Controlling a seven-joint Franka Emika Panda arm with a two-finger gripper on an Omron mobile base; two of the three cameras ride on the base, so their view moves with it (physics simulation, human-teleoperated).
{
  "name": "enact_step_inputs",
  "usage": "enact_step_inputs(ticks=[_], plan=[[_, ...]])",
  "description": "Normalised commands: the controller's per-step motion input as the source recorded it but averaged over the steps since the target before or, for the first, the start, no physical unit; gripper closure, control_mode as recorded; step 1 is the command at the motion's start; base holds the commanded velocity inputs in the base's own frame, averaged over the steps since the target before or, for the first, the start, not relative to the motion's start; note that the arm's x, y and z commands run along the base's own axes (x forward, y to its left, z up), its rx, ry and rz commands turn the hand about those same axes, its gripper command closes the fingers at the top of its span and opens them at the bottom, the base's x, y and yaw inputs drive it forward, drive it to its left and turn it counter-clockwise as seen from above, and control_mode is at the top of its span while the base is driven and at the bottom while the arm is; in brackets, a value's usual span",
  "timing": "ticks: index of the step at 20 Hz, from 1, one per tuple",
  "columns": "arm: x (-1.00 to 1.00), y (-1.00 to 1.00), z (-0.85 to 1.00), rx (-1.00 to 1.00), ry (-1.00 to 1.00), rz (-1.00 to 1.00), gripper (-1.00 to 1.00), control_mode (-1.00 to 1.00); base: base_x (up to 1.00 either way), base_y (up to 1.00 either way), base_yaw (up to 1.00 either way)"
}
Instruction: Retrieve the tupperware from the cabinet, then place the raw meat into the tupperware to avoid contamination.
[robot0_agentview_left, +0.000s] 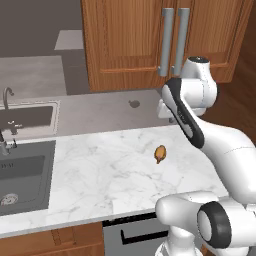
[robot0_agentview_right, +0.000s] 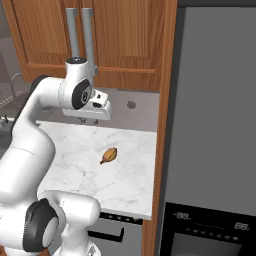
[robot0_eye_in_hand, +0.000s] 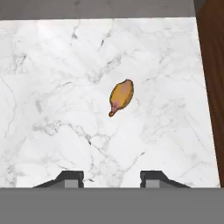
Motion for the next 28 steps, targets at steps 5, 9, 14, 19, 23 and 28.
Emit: enact_step_inputs(ticks=[5, 9, 14, 19, 23, 28], plan=[[-0.13, 0.00, 0.07, 0.00, -0.09, 0.00, -1.00, -1.00, 0.00, 0.00, 0.00], [-0.30, 0.00, 0.22, 0.00, -0.24, 0.05, -1.00, -1.00, 0.00, 0.00, 0.00], [-0.46, 0.00, 0.27, 0.00, -0.34, 0.10, -1.00, -1.00, 0.00, 0.00, 0.00], [-0.41, -0.05, 0.42, 0.00, -0.37, 0.08, -1.00, -1.00, 0.00, 0.00, 0.00], [-0.33, -0.12, 0.40, 0.00, -0.34, 0.07, -1.00, -1.00, 0.00, 0.00, 0.00], [-0.18, -0.05, 0.52, 0.00, -0.31, 0.02, -1.00, -1.00, 0.00, 0.00, 0.00]])
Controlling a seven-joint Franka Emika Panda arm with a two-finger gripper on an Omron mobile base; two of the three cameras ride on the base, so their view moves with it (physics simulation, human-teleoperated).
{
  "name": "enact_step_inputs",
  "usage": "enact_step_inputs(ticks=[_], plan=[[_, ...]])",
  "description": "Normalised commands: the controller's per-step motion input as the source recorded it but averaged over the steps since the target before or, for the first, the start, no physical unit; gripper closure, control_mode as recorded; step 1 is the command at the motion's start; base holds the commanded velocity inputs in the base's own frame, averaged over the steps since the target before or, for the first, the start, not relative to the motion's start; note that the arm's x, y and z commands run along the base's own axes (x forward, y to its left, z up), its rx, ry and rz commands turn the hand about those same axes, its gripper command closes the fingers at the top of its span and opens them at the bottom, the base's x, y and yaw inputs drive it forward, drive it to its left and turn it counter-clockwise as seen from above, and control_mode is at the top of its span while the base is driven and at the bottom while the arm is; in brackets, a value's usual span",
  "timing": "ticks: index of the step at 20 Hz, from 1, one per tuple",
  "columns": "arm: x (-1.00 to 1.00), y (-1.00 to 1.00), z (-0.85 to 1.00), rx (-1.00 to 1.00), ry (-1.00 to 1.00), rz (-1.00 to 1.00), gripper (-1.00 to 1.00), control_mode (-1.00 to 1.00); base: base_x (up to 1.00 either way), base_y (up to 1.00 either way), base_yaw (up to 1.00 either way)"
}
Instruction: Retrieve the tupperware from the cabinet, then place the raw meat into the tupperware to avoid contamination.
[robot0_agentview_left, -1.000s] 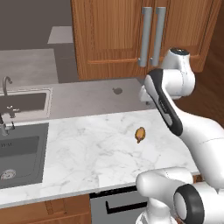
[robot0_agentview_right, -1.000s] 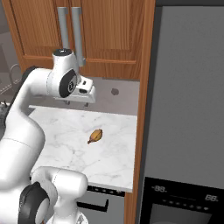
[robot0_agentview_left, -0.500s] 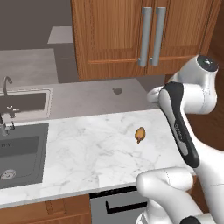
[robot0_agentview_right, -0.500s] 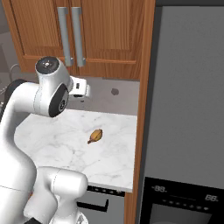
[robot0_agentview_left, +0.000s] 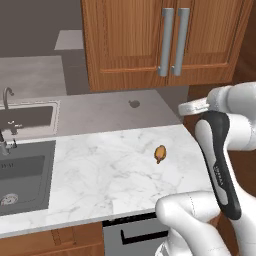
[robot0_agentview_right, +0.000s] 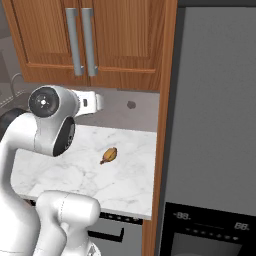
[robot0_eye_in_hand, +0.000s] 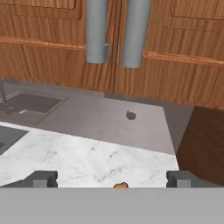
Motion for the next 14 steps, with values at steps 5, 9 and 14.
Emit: enact_step_inputs(ticks=[5, 9, 14], plan=[[0.02, 0.00, 0.53, 0.01, -0.21, 0.00, -1.00, -1.00, 0.00, 0.00, 0.00], [0.18, 0.00, 0.49, 0.02, -0.14, 0.00, -1.00, -1.00, 0.00, 0.00, 0.00], [0.18, -0.03, 0.47, 0.04, -0.11, 0.00, -1.00, -1.00, 0.00, 0.00, 0.00]])
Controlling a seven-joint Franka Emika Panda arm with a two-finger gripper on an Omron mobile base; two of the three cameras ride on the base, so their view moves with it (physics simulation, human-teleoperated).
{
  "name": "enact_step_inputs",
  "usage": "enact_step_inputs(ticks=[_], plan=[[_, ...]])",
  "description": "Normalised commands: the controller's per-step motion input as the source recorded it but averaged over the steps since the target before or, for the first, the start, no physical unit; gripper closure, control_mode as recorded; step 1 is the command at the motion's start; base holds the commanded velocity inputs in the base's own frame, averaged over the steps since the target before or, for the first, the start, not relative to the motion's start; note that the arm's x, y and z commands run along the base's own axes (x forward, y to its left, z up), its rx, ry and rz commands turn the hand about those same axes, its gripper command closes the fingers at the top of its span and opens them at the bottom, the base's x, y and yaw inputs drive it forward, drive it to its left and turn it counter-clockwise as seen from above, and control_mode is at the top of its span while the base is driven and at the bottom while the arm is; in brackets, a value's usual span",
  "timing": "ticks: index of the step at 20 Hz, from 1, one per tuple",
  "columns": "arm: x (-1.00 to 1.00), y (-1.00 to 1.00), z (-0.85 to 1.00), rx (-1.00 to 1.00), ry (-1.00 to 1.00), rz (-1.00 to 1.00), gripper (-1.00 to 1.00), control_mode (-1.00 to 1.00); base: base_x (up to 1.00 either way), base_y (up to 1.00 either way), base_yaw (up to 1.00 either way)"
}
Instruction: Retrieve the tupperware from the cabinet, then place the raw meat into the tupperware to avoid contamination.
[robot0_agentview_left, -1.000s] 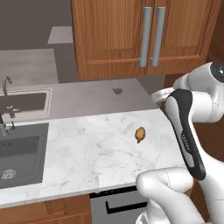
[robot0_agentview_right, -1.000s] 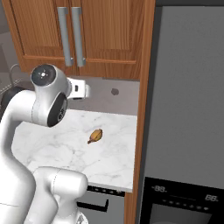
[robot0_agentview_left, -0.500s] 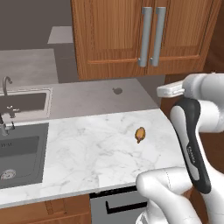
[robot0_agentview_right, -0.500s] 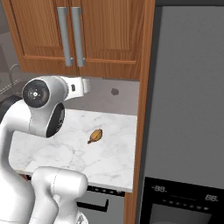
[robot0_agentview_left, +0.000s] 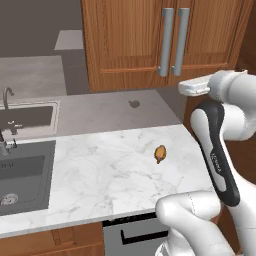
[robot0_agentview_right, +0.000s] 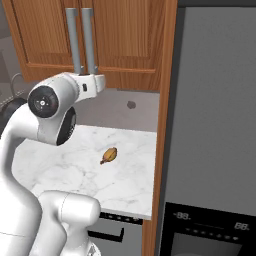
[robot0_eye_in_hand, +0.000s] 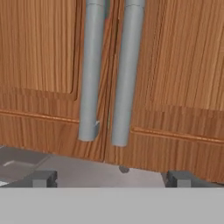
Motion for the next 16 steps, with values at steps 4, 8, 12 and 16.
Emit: enact_step_inputs(ticks=[4, 8, 12, 16], plan=[[0.20, -0.15, 0.43, 0.06, -0.09, 0.00, -1.00, -1.00, 0.00, 0.00, 0.00], [0.21, -0.23, 0.32, 0.08, -0.04, 0.01, -1.00, -1.00, 0.00, 0.00, 0.00], [0.30, -0.23, 0.12, 0.08, 0.00, 0.04, -1.00, -1.00, 0.00, 0.00, 0.00], [0.37, -0.16, 0.02, 0.04, 0.00, 0.04, -1.00, -1.00, 0.00, 0.00, 0.00]])
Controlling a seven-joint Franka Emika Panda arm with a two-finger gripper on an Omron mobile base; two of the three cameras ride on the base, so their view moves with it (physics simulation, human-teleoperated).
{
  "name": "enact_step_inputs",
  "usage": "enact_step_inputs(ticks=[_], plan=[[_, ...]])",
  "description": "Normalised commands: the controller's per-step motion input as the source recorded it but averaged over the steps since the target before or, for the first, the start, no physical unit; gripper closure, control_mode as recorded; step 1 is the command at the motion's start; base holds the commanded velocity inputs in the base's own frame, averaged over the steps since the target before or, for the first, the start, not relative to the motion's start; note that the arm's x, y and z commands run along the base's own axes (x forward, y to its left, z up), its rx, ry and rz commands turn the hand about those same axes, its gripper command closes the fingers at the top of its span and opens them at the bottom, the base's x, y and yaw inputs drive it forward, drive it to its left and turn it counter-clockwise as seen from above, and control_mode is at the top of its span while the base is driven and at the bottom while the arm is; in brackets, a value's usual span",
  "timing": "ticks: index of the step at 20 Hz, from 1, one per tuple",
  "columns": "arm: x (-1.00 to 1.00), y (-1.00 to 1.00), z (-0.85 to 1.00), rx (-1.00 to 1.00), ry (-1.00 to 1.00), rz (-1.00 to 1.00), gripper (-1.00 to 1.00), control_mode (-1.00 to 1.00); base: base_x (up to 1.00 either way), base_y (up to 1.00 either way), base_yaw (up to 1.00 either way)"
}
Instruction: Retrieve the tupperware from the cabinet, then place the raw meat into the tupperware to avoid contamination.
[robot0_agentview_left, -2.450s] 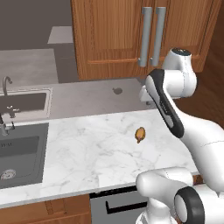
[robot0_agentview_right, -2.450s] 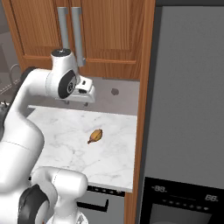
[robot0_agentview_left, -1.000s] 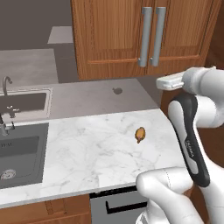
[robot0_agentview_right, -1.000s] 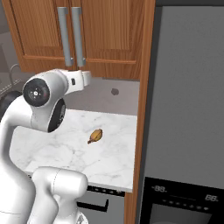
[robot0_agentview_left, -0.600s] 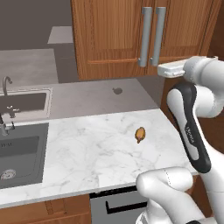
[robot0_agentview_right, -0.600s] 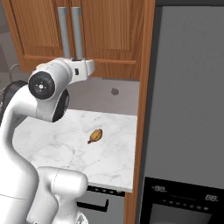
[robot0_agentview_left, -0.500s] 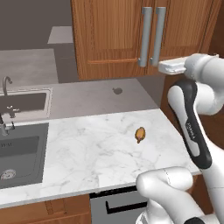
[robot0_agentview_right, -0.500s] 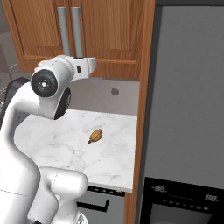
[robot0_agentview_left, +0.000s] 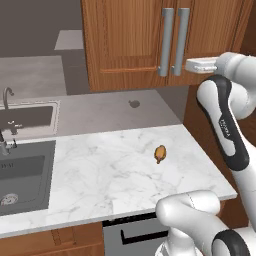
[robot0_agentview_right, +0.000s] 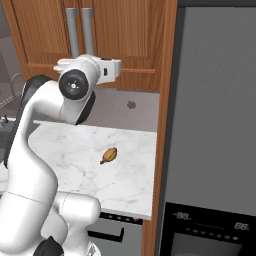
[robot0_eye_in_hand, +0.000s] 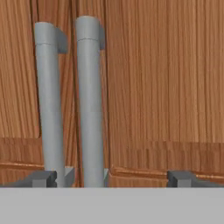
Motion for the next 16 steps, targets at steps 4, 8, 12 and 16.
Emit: enact_step_inputs(ticks=[4, 8, 12, 16], plan=[[0.37, -0.03, 0.00, 0.01, 0.00, 0.02, -1.00, -1.00, 0.00, 0.00, 0.00], [0.32, 0.04, 0.00, 0.00, 0.00, 0.01, -1.00, -1.00, 0.00, 0.00, 0.00], [0.29, 0.20, 0.00, 0.00, 0.00, 0.00, -1.00, -1.00, 0.00, 0.00, 0.00], [0.27, 0.15, 0.00, 0.00, -0.01, 0.00, -1.00, -1.00, 0.00, 0.00, 0.00]])
